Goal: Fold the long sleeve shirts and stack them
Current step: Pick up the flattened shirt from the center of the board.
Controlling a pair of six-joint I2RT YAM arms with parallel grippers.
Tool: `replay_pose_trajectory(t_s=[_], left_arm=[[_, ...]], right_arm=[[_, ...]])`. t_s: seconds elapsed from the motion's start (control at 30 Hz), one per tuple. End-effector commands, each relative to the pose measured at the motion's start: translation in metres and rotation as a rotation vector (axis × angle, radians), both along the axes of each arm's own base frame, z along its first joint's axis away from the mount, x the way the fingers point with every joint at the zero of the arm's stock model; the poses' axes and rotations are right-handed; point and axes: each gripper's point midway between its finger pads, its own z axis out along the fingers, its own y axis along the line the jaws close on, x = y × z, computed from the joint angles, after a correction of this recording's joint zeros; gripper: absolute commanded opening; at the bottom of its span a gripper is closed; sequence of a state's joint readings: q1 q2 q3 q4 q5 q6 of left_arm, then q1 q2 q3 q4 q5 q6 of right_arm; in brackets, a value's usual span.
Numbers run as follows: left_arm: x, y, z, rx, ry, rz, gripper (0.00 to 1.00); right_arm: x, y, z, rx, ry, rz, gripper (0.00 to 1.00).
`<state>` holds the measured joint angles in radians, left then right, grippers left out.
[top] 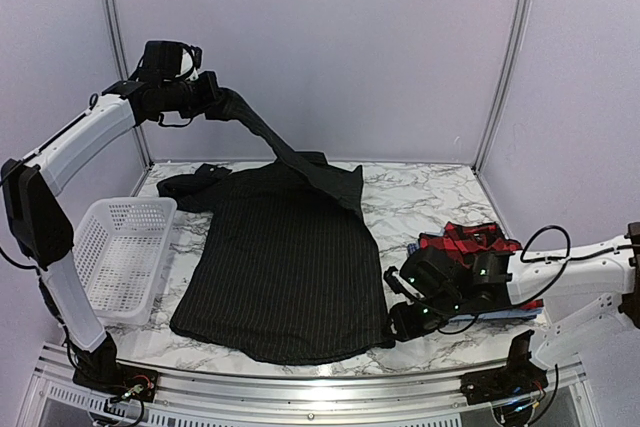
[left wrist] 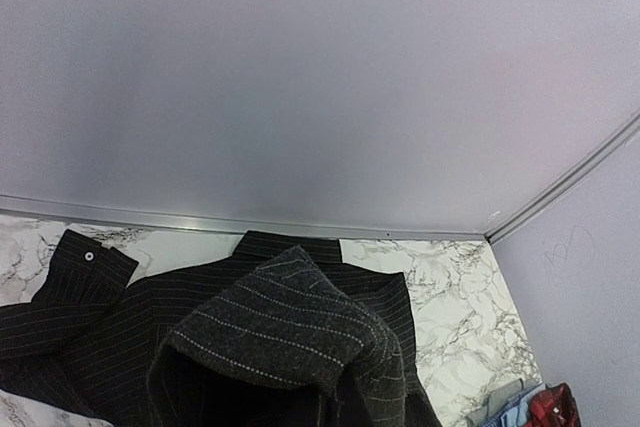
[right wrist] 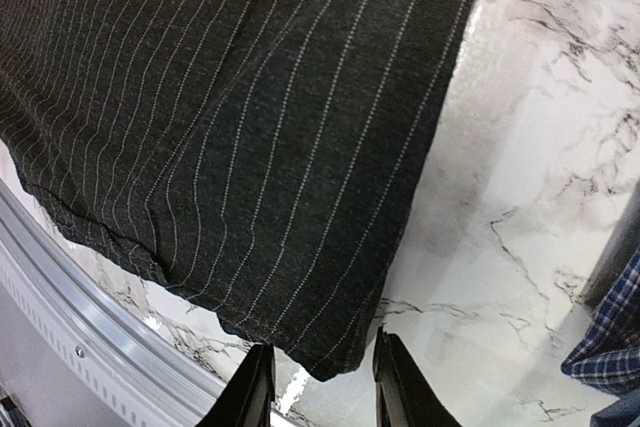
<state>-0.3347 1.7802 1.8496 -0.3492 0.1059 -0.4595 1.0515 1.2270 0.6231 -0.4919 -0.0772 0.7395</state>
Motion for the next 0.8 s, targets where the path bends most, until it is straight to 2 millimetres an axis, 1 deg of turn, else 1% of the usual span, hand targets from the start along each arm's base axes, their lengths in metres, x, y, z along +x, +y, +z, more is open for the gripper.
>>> replay_pose_trajectory(t_s=[0.0, 0.2, 0.3, 0.43, 0.67, 0.77], left_arm=[[0.004, -0.004, 0.010, -0.014, -0.023, -0.019, 0.00], [0.005, -0.005, 0.008, -0.019, -0.018, -0.023, 0.00], [0.005, -0.006, 0.006, -0.020, -0.016, -0.025, 0.00], [0.006, -0.006, 0.008, -0.021, -0.021, -0.022, 0.00], [0.008, -0.006, 0.013, -0.021, -0.035, -0.021, 0.00], [0.008, -0.006, 0.017, -0.023, -0.043, -0.023, 0.00]], right_arm=[[-0.001, -0.001, -0.002, -0.013, 0.012, -0.033, 0.30], [-0.003, 0.003, -0.006, 0.001, 0.026, -0.028, 0.27], [-0.002, 0.002, -0.009, -0.006, 0.025, -0.033, 0.23], [-0.004, 0.007, -0.012, -0.009, 0.041, -0.014, 0.15], [-0.002, 0.012, -0.003, -0.004, 0.030, -0.003, 0.00], [-0.001, 0.013, 0.004, -0.008, 0.021, 0.001, 0.00]])
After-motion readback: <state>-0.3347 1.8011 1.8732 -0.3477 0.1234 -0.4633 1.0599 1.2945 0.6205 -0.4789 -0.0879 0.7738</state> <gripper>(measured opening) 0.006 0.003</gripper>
